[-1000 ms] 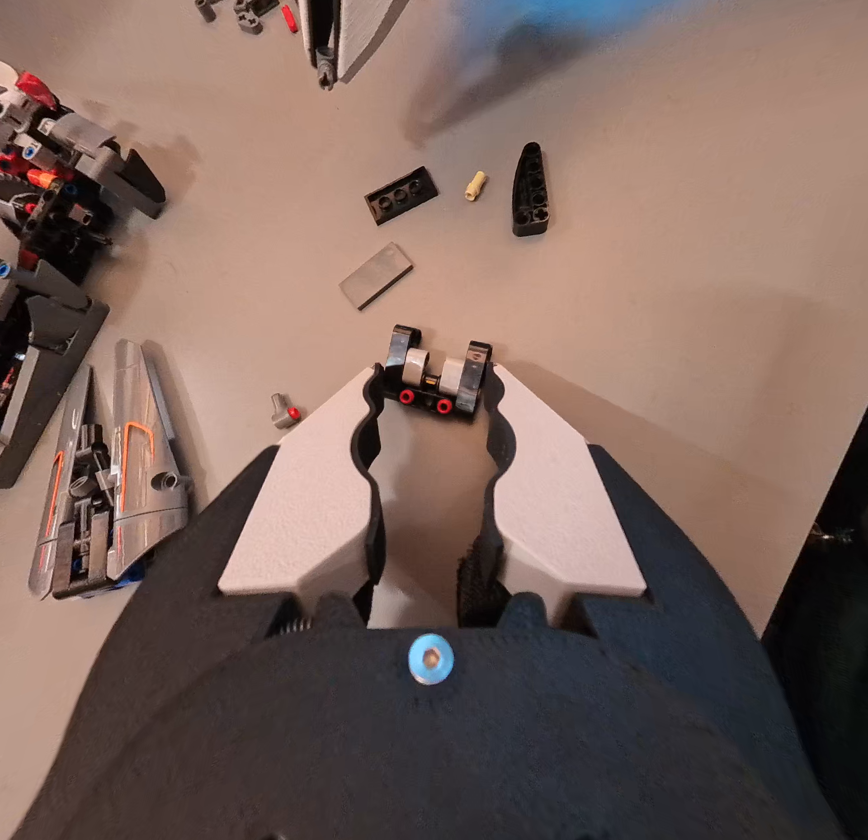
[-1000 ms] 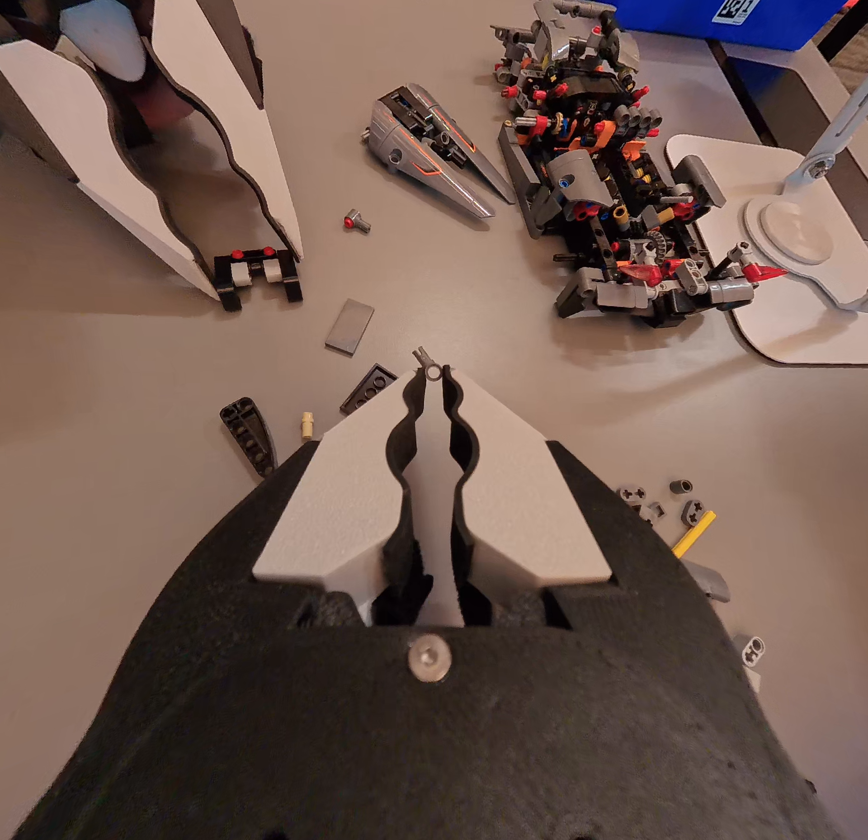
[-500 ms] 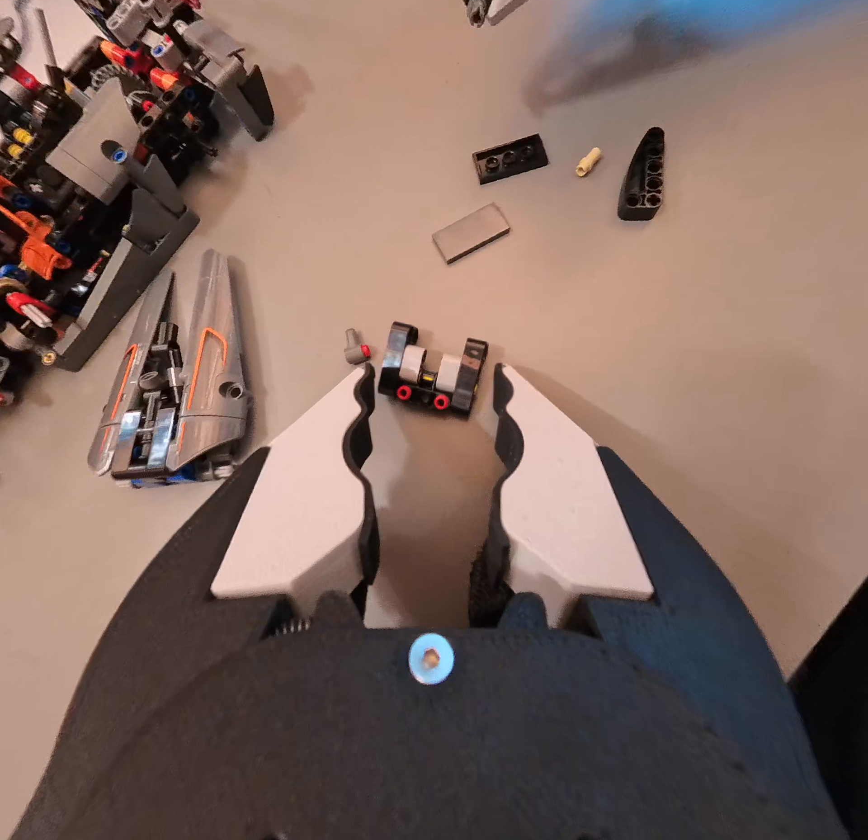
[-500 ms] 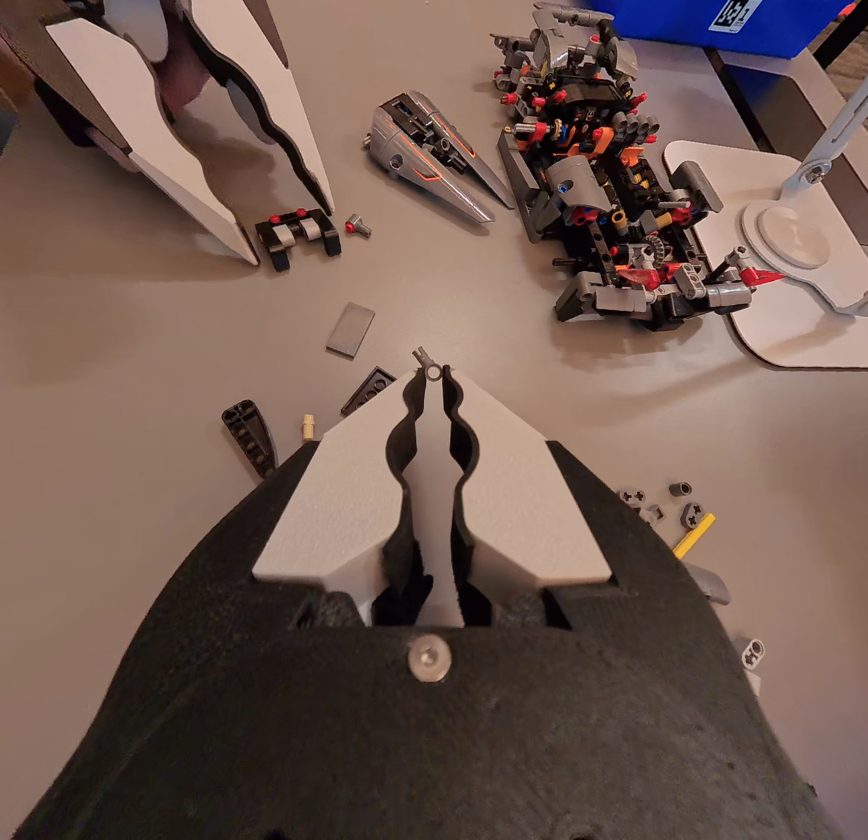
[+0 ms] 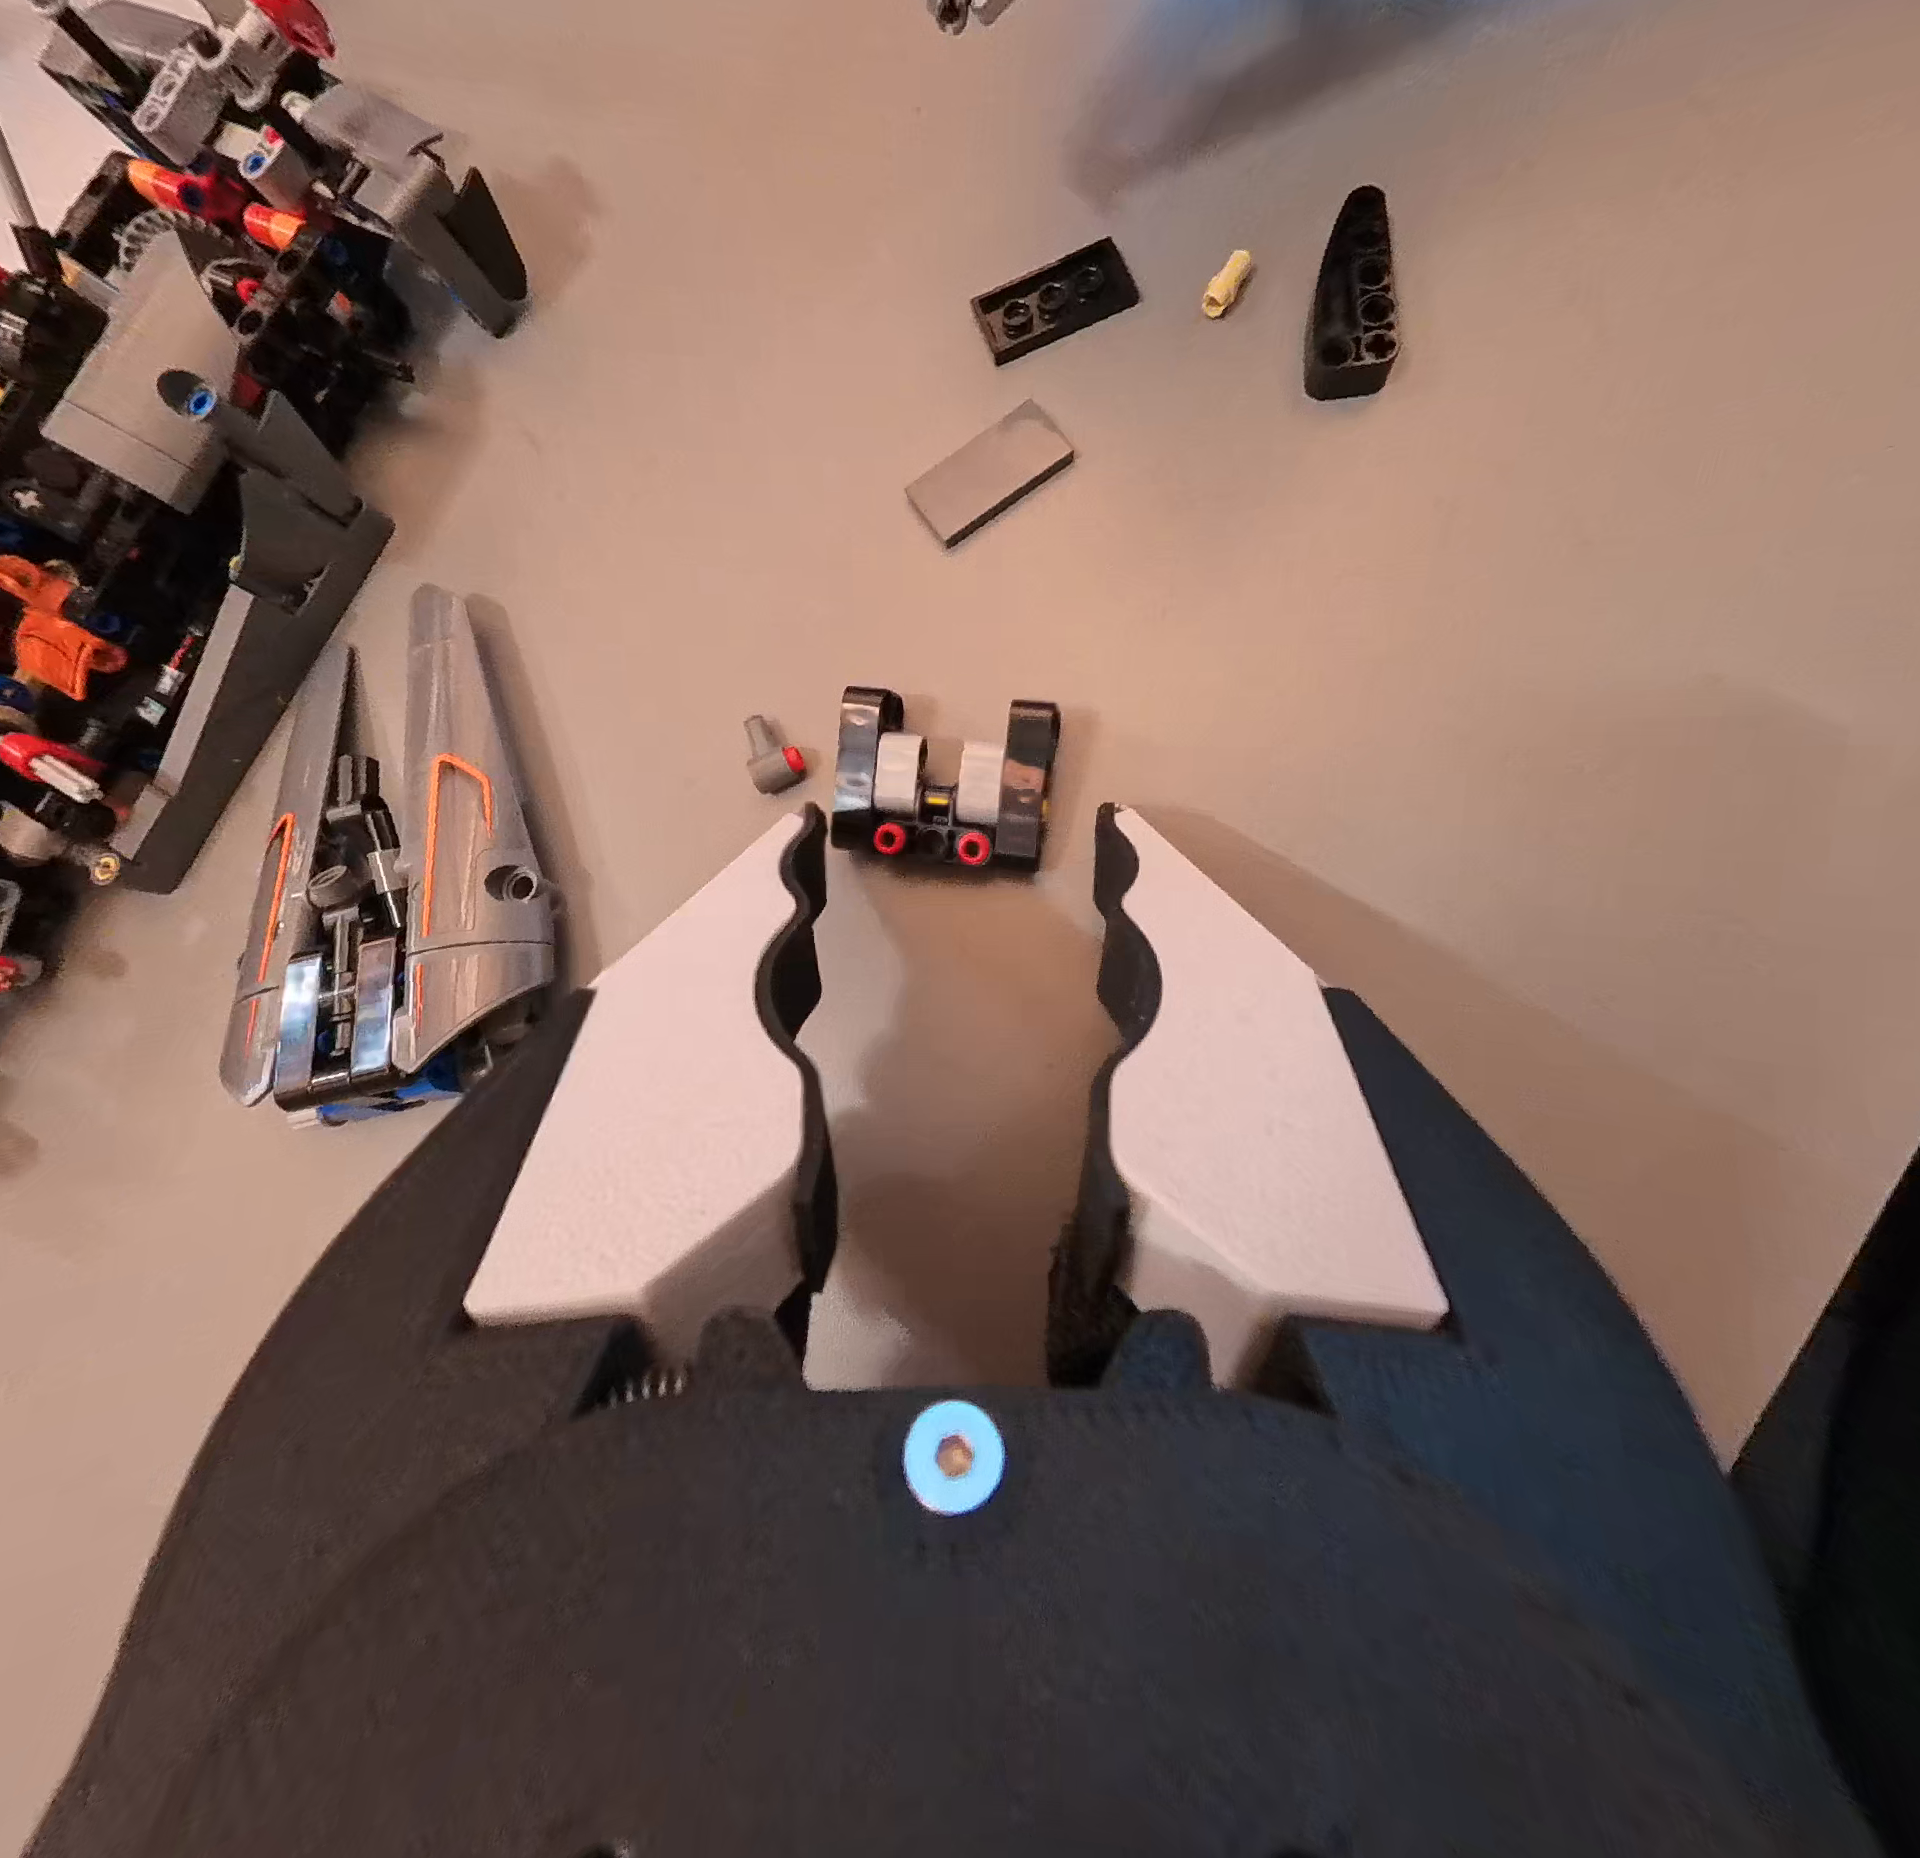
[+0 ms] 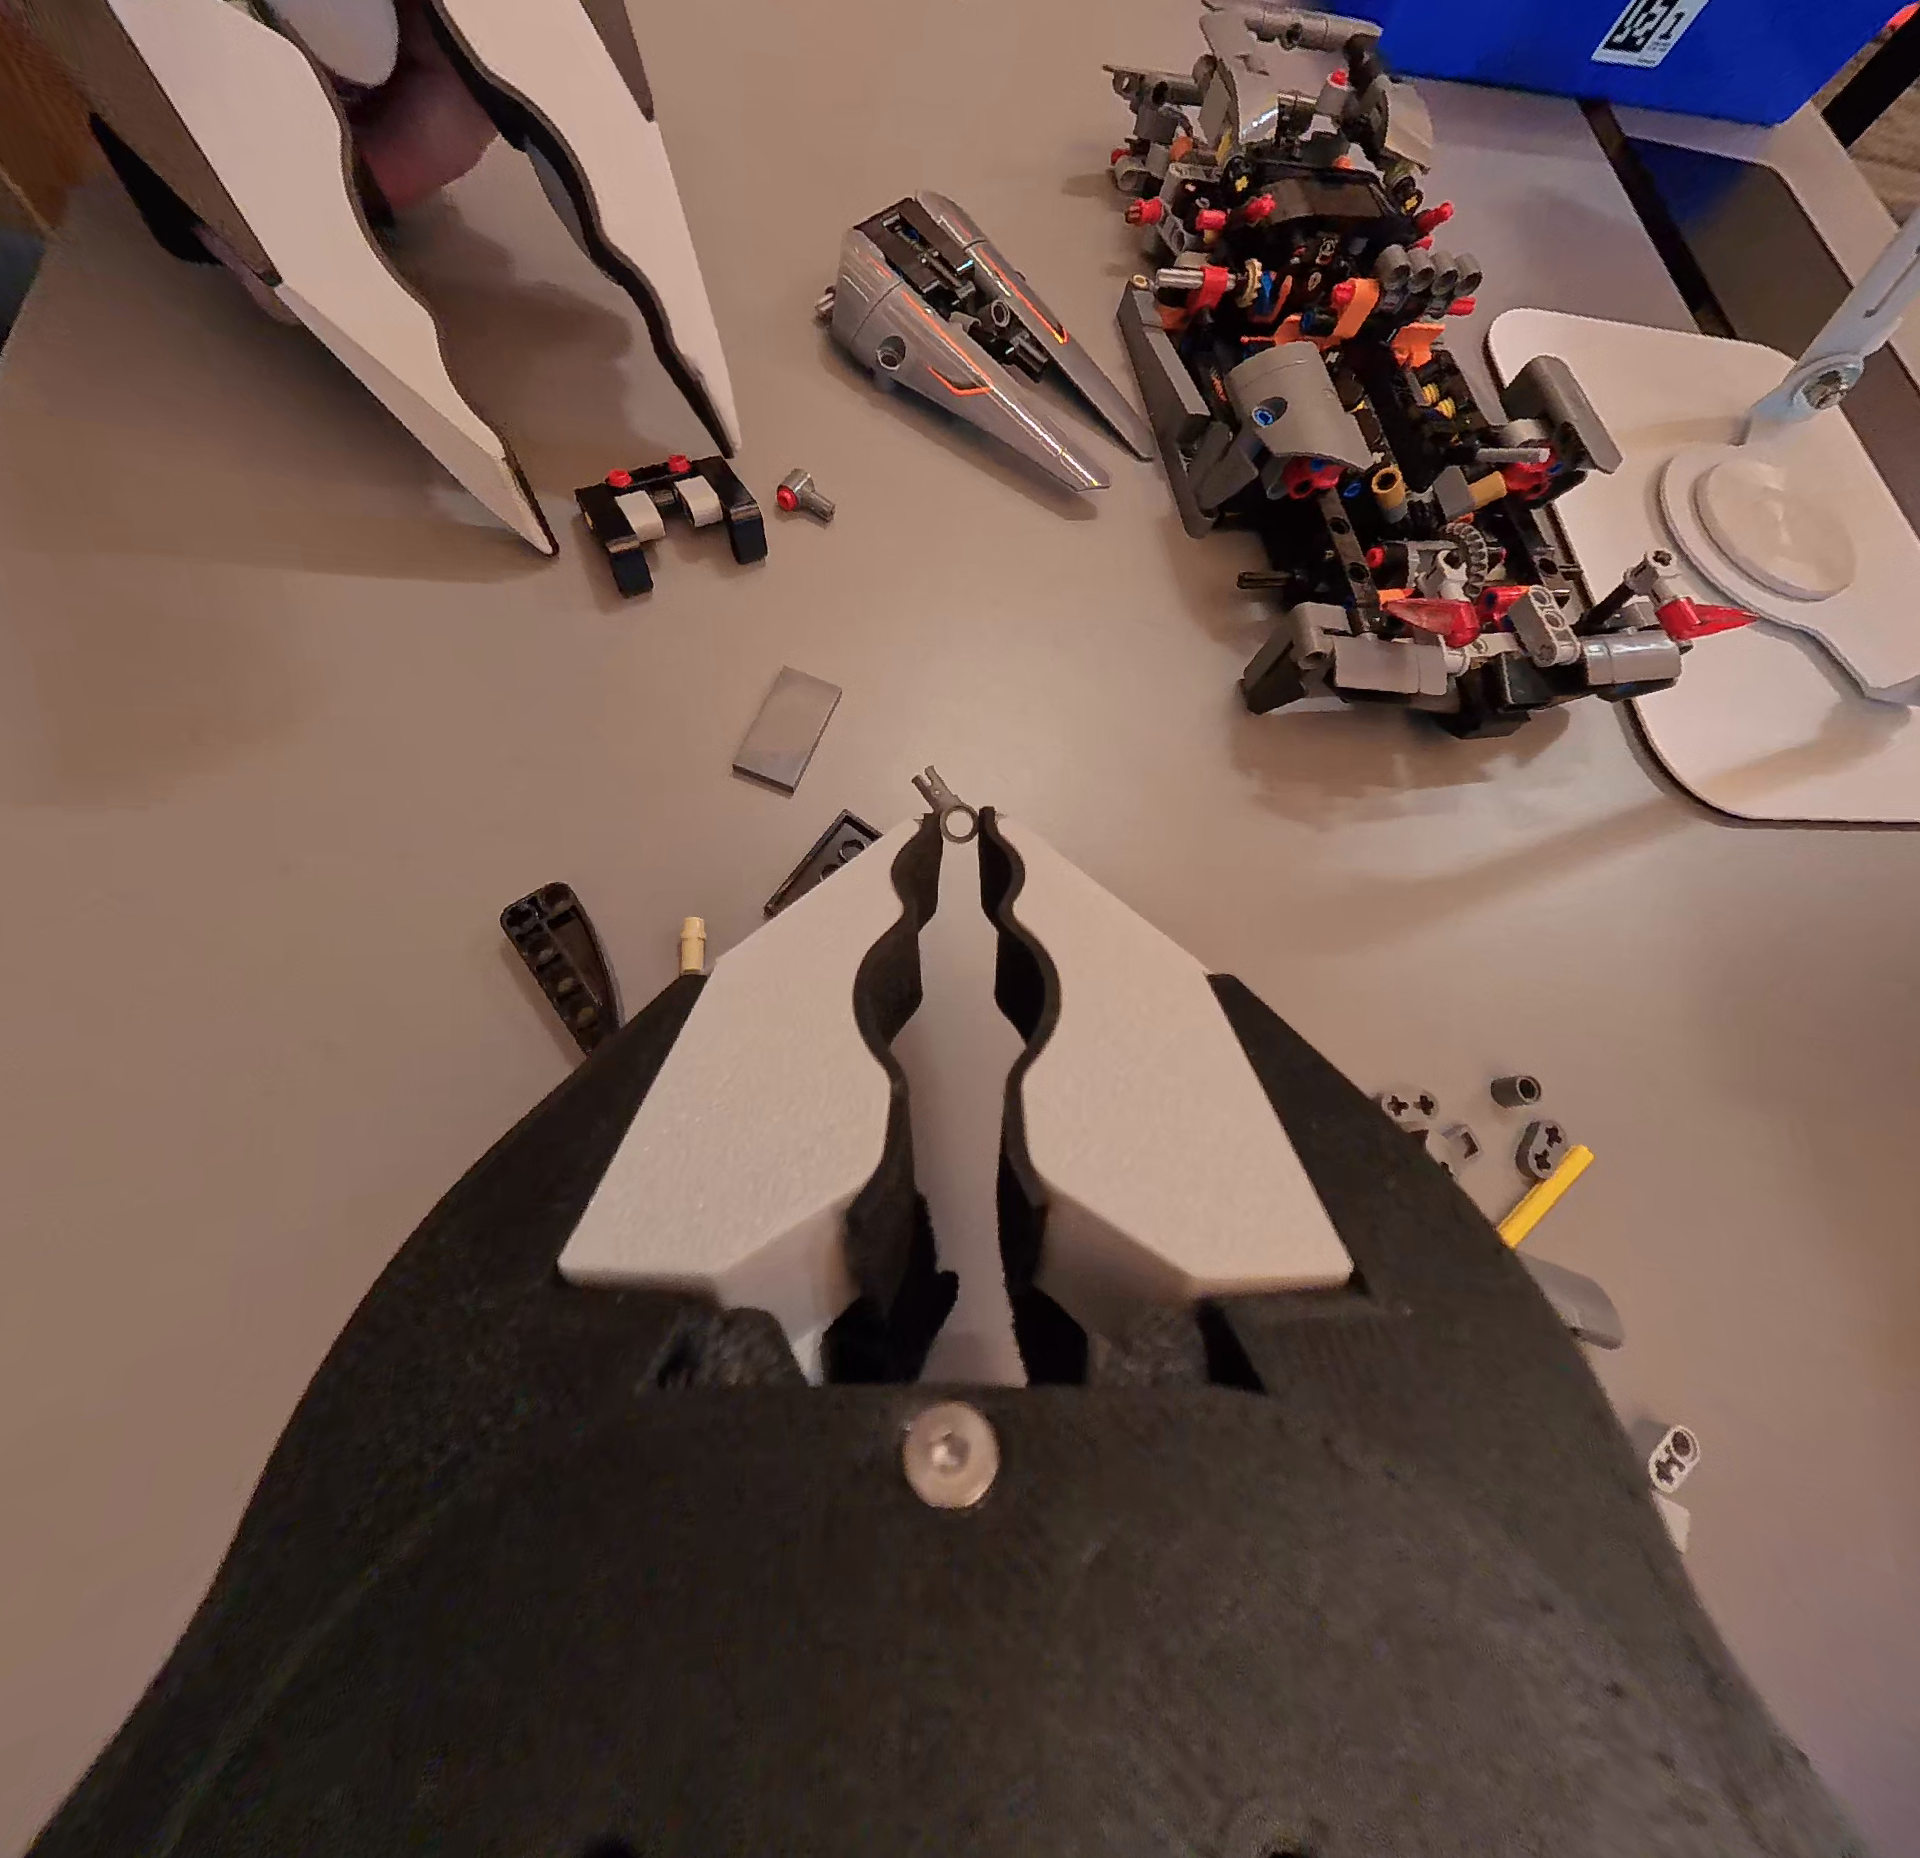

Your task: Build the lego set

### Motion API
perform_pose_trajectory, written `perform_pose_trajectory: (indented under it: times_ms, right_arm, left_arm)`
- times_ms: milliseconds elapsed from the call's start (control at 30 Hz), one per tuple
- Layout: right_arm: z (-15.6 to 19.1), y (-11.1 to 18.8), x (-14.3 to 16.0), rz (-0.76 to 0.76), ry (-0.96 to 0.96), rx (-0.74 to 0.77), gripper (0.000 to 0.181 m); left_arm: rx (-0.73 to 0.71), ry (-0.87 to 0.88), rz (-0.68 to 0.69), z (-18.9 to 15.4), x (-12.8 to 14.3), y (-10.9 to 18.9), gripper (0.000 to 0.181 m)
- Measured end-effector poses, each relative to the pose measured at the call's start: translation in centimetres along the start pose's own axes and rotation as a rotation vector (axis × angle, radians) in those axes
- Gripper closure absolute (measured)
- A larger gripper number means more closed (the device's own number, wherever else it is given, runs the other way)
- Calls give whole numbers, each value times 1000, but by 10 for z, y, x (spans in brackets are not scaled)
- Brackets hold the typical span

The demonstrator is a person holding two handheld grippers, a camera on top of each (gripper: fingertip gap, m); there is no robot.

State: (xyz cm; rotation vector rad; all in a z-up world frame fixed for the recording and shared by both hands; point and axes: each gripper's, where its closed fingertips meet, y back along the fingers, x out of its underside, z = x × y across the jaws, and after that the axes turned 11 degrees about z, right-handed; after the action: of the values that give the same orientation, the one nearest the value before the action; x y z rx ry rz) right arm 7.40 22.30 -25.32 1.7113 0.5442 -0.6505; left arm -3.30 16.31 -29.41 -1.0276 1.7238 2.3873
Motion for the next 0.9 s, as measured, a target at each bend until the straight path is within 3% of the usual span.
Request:
perform_pose_trajectory:
  times_ms: [167, 367, 900]
  right_arm:
    - [0, 0, 0, 3, 4, 2, 176]
    - [0, 1, 0, 2, 4, 4, 176]
    - [1, -1, 1, 8, 6, 0, 176]
  left_arm:
    - [8, -8, -3, 1, -1, -1, 130]
    - [2, 13, 7, -6, 0, 0, 142]
    - [5, 47, 2, -15, 7, 6, 143]
